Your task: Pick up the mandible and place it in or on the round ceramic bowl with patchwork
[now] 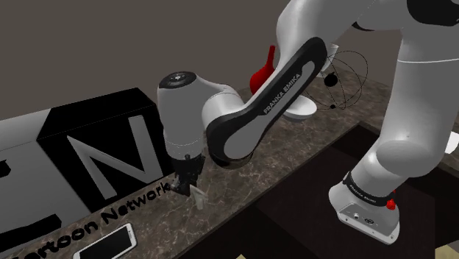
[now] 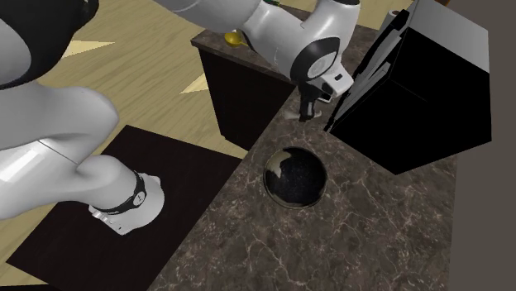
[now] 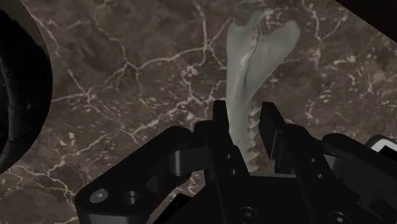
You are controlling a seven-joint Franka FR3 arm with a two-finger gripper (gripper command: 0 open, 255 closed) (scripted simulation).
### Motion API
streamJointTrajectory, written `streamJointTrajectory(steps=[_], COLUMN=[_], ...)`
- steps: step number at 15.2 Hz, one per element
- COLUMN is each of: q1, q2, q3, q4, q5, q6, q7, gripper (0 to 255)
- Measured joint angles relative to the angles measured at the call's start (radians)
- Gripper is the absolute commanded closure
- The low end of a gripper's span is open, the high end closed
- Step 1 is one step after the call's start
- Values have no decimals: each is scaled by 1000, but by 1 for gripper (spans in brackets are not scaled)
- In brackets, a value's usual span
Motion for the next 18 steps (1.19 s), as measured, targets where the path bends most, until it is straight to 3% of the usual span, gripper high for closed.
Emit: streamJointTrajectory(steps=[18], q1=[-125], q2=[-182], q3=[137], q4=[72], q5=[208], q6=[-185], q7=[-132], gripper=[255])
